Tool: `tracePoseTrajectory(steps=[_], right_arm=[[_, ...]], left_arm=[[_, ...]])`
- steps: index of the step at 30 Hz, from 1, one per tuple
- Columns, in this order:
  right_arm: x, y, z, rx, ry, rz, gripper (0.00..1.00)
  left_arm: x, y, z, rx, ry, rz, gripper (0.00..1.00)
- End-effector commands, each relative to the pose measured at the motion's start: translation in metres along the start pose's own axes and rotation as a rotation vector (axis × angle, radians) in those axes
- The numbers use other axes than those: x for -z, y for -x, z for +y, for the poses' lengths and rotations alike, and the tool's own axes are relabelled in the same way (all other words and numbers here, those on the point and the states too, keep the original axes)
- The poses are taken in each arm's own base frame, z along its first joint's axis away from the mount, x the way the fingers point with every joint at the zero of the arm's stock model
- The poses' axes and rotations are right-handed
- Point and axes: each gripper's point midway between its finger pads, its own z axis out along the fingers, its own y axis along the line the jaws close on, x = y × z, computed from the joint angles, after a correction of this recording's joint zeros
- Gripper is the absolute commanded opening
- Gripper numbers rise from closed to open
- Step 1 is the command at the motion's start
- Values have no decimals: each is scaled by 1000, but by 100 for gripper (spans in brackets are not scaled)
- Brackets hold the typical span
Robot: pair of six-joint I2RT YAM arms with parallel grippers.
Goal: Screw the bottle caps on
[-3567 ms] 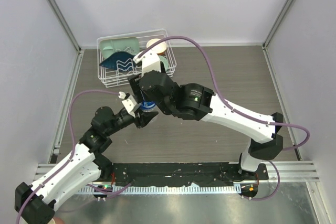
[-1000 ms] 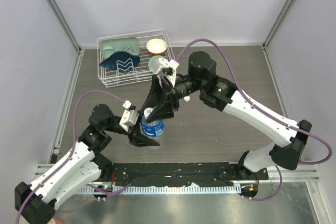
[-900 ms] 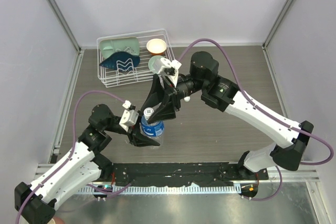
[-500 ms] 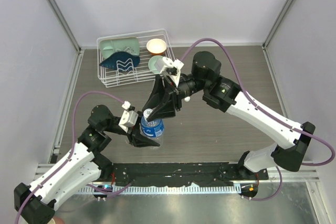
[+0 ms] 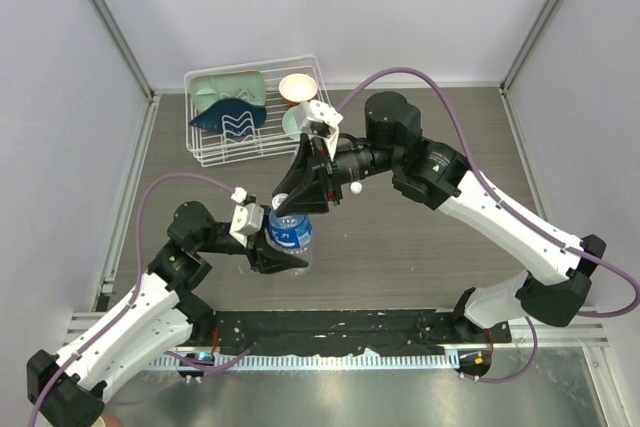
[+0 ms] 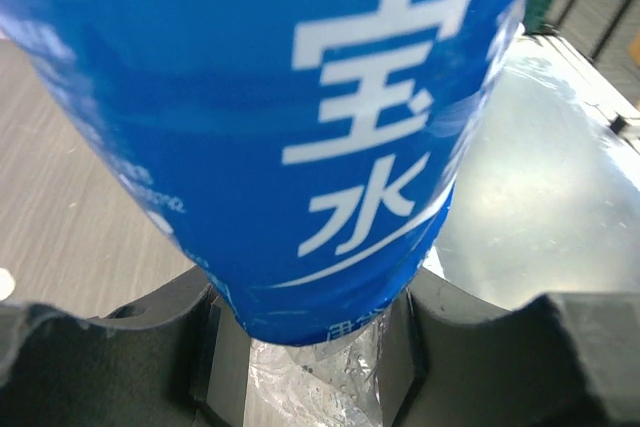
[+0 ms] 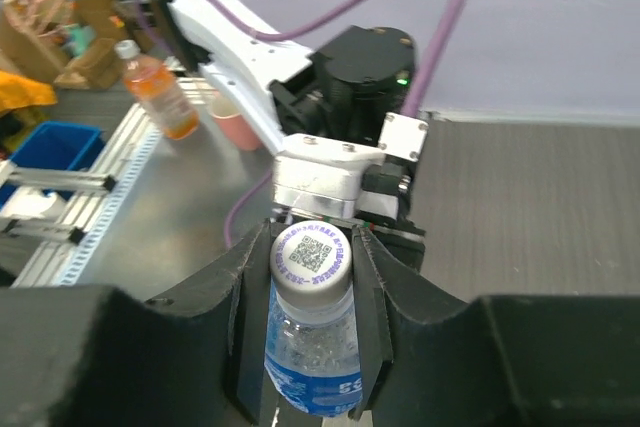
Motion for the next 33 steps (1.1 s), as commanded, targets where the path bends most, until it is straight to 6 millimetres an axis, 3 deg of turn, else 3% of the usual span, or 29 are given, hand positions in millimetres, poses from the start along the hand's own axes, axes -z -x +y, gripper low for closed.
tracePoseTrajectory(steps=[1, 8, 10, 13, 14, 15, 17, 18, 21, 25, 26, 28, 30, 33], right_arm=[[15, -35, -48, -68, -327, 114, 4], [25, -78, -91, -114, -713, 210, 1], [14, -84, -86, -98, -766, 235, 1], [30, -89, -112, -81, -1036, 256, 1], [29, -97, -113, -111, -1095, 271, 1], [39, -104, -126, -99, -1231, 291, 1], [34, -106, -124, -98, -1308, 290, 1], [41, -103, -131, -67, -1416, 282, 1], [35, -100, -129, -50, -1492, 274, 1], [25, -78, -131, -8, -1565, 214, 2], [24, -73, -131, -7, -1565, 201, 5], [19, -57, -129, -14, -1543, 164, 23], [10, -39, -124, -35, -1469, 122, 48], [2, -7, -108, -48, -1336, 55, 59]], left_arm=[[3, 20, 34, -89, 199, -73, 0], [13, 28, 70, -166, 397, -110, 0], [17, 29, 79, -206, 440, -109, 0], [25, 34, 94, -241, 532, -116, 0], [27, 34, 98, -249, 559, -115, 0], [28, 34, 99, -257, 567, -113, 0], [30, 35, 101, -262, 580, -114, 0], [29, 33, 101, -256, 579, -107, 0], [29, 30, 99, -248, 566, -97, 0], [30, 27, 100, -260, 570, -81, 0], [30, 27, 100, -262, 571, -80, 0], [30, 25, 99, -257, 568, -75, 0], [30, 22, 98, -250, 567, -66, 0], [30, 15, 97, -240, 554, -49, 0]])
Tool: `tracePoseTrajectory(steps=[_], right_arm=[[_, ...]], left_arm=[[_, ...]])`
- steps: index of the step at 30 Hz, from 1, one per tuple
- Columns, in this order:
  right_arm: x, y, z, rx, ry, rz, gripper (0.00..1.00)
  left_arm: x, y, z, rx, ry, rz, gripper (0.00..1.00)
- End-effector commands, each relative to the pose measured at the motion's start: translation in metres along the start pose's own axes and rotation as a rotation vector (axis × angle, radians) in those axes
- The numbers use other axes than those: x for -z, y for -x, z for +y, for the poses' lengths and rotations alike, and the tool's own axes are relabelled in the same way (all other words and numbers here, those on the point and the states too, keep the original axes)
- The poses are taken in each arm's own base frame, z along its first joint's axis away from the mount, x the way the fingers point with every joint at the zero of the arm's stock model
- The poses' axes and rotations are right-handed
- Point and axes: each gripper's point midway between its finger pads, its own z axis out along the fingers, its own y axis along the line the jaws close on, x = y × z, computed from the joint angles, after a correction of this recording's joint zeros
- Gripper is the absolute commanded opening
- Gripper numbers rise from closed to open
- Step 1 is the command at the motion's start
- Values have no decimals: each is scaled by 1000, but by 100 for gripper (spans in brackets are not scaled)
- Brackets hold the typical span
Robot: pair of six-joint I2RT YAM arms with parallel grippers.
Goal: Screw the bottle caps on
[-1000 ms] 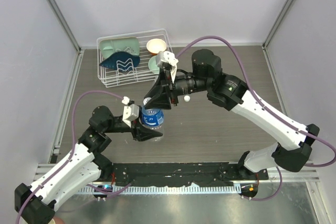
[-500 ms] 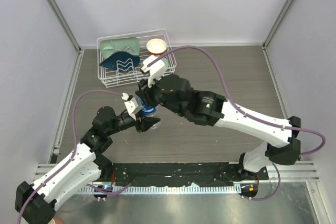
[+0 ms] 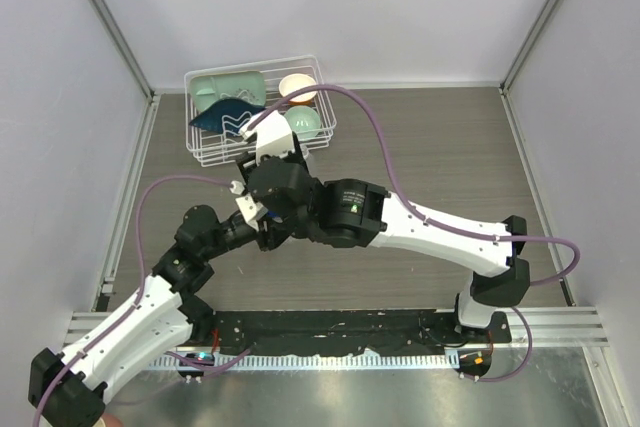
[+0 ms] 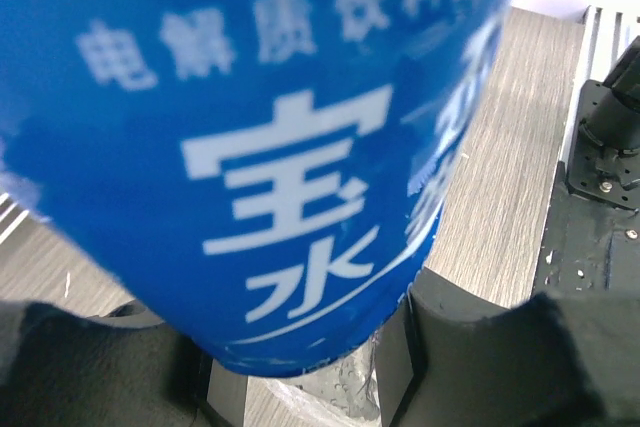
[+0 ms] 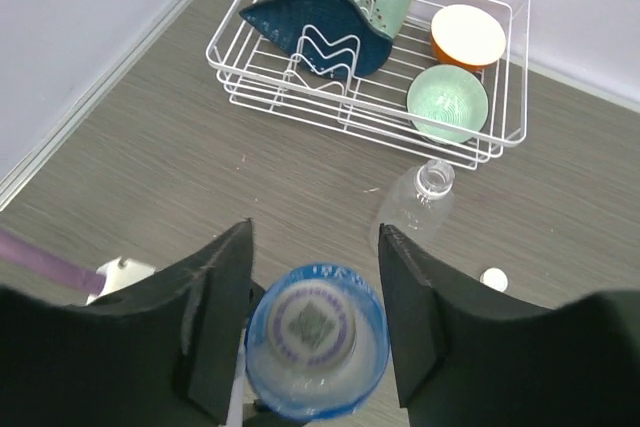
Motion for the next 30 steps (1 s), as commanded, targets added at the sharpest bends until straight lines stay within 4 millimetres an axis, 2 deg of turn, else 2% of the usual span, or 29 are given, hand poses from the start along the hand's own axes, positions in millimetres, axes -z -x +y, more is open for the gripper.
tracePoseTrajectory(steps=[1, 2, 5, 6, 8, 9, 11, 12, 13, 14, 15, 16, 17, 18, 19, 20, 22, 26, 30], right_arm=[[19, 29, 10, 6, 159, -20, 61], [25, 39, 11, -13, 196, -37, 66], [55, 65, 22, -45, 394, -69, 71], [75, 71, 33, -41, 539, -72, 72], [89, 80, 28, -37, 594, -89, 75], [103, 88, 23, -36, 645, -106, 76], [107, 93, 10, -28, 638, -117, 78], [102, 92, 1, -12, 635, -115, 77], [113, 96, -2, -13, 709, -126, 78], [114, 96, -4, -8, 752, -126, 77], [107, 86, -9, 35, 818, -107, 77], [133, 82, -2, 64, 992, -115, 76], [139, 79, 0, 83, 1057, -128, 76], [138, 65, 0, 157, 1103, -134, 75], [144, 60, 1, 184, 1152, -139, 75], [155, 58, 3, 200, 1221, -149, 75], [160, 57, 2, 226, 1261, -169, 74], [177, 57, 10, 242, 1396, -203, 71], [176, 53, 18, 237, 1451, -199, 67]], left_arm=[[1, 57, -10, -150, -54, -171, 0], [1, 55, -11, -149, -62, -165, 0], [1, 50, -13, -141, -75, -151, 0], [2, 48, -14, -136, -81, -144, 0], [3, 48, -16, -132, -94, -142, 0], [3, 46, -20, -125, -117, -135, 0], [4, 45, -26, -118, -150, -131, 0], [6, 44, -35, -84, -195, -119, 0], [7, 44, -41, -75, -231, -116, 0], [9, 42, -47, -53, -264, -105, 0], [12, 41, -55, -43, -306, -91, 0], [20, 38, -76, -42, -440, -78, 0], [25, 36, -85, -37, -499, -67, 0], [31, 38, -96, -35, -566, -63, 0], [42, 37, -110, -27, -669, -57, 0], [47, 38, -117, -11, -714, -48, 0], [55, 36, -126, -1, -785, -32, 0], [56, 33, -127, 3, -805, -19, 0], [56, 32, -127, 3, -809, -16, 0]])
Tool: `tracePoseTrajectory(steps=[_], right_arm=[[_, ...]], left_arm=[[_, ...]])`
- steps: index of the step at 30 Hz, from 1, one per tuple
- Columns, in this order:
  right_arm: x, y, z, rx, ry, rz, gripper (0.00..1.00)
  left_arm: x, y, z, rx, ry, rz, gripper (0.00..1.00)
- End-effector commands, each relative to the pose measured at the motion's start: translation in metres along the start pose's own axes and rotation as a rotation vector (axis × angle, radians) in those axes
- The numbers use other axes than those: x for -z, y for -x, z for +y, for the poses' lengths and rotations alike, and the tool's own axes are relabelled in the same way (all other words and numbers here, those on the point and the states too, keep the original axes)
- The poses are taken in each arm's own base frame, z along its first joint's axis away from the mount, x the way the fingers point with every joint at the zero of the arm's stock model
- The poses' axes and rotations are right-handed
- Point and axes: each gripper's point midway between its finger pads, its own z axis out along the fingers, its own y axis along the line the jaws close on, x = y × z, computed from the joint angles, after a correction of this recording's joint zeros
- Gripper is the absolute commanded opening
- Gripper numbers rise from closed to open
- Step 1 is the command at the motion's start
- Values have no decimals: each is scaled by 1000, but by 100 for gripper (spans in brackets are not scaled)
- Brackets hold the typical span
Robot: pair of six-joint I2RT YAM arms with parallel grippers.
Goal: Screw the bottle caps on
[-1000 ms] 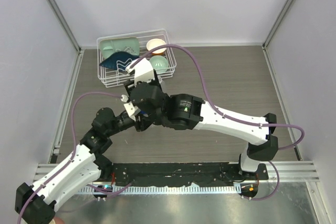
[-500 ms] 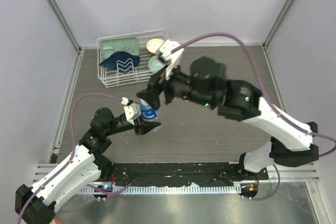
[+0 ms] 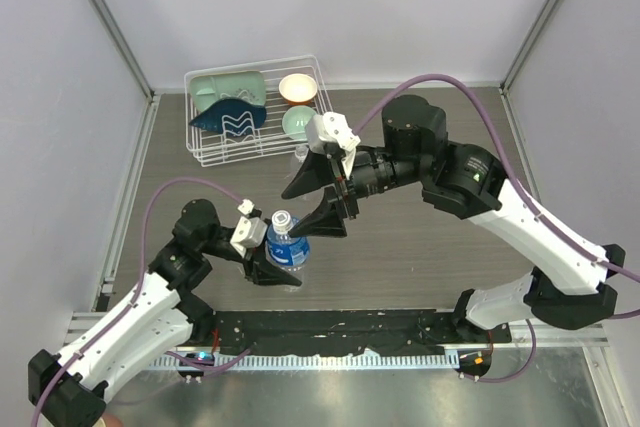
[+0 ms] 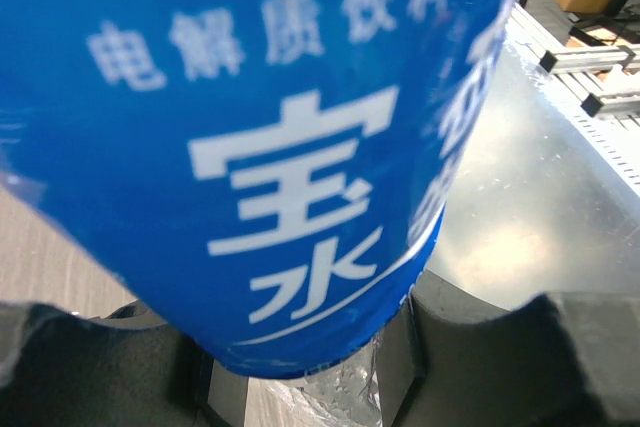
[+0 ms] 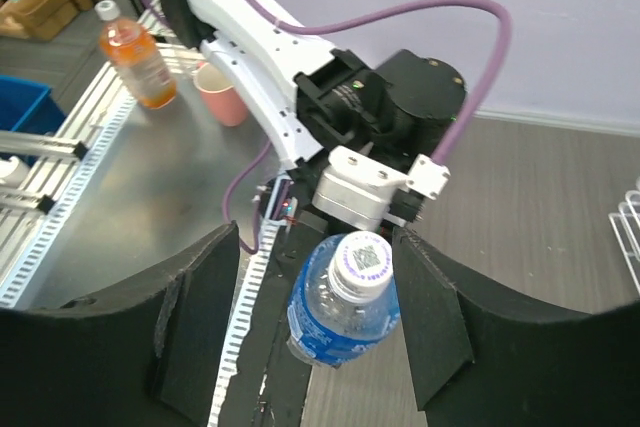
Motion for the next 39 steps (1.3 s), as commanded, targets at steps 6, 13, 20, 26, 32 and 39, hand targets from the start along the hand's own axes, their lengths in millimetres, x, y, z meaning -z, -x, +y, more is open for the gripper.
tracePoseTrajectory(steps=[6, 13, 20, 26, 32, 39], right_arm=[[-15, 8, 15, 56, 187, -71, 61], [-29, -10, -3, 10, 188, -43, 59], [-32, -13, -7, -17, 205, -50, 59], [-32, -17, -4, -38, 222, -47, 50], [-30, -21, -2, -55, 224, -44, 49], [-27, -17, 1, -57, 218, -58, 32]], left_arm=[[1, 14, -13, -33, -77, -7, 0], [1, 21, -15, -53, -87, -13, 0], [2, 25, -17, -67, -88, -17, 0], [2, 25, -15, -77, -76, -19, 0], [2, 27, -13, -90, -67, -23, 0], [1, 27, -9, -93, -47, -25, 0]])
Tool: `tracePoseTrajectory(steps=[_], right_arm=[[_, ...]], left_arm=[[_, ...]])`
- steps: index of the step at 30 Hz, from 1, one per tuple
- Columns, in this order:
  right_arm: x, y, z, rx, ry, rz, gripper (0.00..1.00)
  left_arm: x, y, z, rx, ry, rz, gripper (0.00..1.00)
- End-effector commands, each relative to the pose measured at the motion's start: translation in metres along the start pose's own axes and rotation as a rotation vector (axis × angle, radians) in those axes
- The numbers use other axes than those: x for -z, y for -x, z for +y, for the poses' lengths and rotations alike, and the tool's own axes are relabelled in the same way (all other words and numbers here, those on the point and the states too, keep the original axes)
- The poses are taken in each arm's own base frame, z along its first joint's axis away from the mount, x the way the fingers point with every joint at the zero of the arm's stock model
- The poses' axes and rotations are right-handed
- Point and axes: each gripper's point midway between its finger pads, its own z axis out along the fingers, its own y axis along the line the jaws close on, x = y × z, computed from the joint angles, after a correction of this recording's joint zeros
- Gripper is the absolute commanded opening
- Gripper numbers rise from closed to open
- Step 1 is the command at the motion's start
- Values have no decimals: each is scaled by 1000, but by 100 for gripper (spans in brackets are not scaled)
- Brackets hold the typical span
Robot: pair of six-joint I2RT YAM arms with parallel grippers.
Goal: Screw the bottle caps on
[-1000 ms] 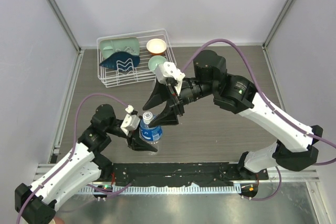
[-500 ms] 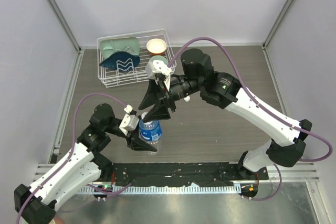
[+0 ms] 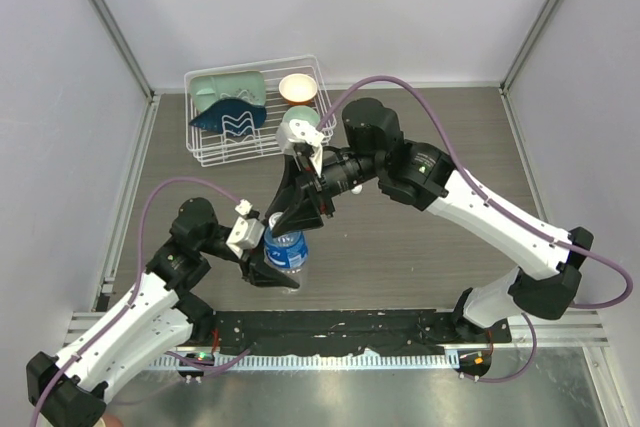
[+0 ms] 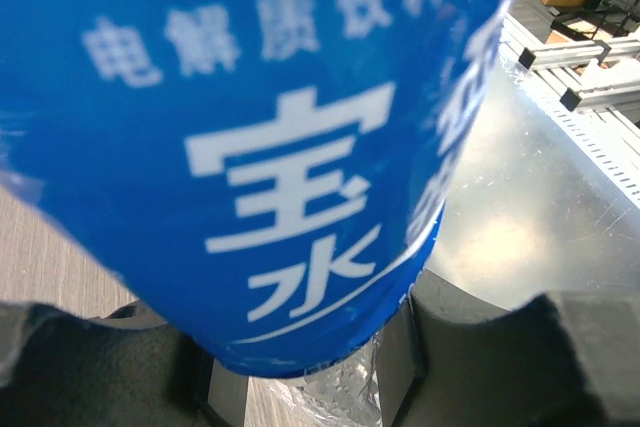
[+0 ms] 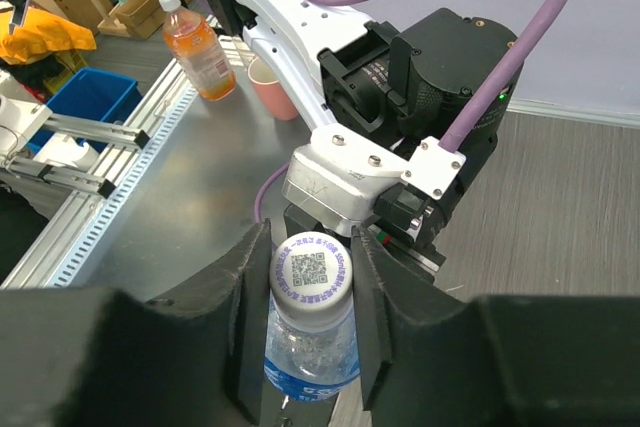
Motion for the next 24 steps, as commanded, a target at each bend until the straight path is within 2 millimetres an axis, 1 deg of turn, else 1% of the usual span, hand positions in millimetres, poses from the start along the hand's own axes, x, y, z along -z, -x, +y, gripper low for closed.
tracePoseTrajectory(steps=[1, 2, 4, 5, 6, 9, 10, 11, 12, 13, 14, 16, 17, 18, 19, 20, 22, 23, 24], right_arm=[[11, 21, 14, 52, 1, -55, 28], [11, 21, 14, 53, -3, -56, 22], [12, 18, 9, 41, -33, -54, 16], [13, 17, 7, 35, -47, -52, 10], [13, 16, 3, 24, -74, -51, 9], [18, 2, -28, -27, -254, -13, 4], [20, -3, -39, -48, -313, -1, 2], [28, -13, -63, -72, -450, 27, 1], [32, -17, -73, -80, -510, 39, 1], [36, -25, -84, -131, -585, 46, 1], [46, -34, -103, -151, -697, 62, 1], [56, -42, -120, -196, -820, 61, 1], [59, -47, -125, -213, -871, 69, 1], [73, -49, -139, -217, -995, 67, 1], [77, -52, -143, -233, -1045, 65, 1], [84, -54, -149, -226, -1136, 70, 1], [90, -56, -153, -226, -1237, 68, 1], [84, -58, -149, -213, -1258, 83, 1], [93, -57, -155, -190, -1371, 91, 1]], left_arm=[[1, 20, 3, -85, 18, -23, 0], [1, 21, 4, -89, 24, -24, 0], [1, 22, 8, -103, 43, -26, 0], [1, 22, 9, -110, 50, -27, 0], [1, 22, 15, -116, 83, -28, 0], [4, 23, 31, -135, 169, -28, 0], [7, 25, 42, -137, 237, -31, 0], [9, 26, 51, -166, 286, -28, 0], [12, 26, 59, -171, 329, -30, 0], [18, 28, 73, -169, 421, -33, 0], [21, 30, 79, -185, 455, -43, 0], [26, 32, 88, -196, 517, -54, 2], [30, 35, 94, -213, 555, -66, 3], [32, 36, 97, -234, 574, -64, 3], [34, 36, 99, -251, 588, -62, 4], [38, 37, 104, -262, 625, -65, 4], [43, 41, 110, -298, 666, -73, 4], [48, 44, 116, -307, 714, -78, 3], [51, 45, 119, -314, 739, -83, 1]])
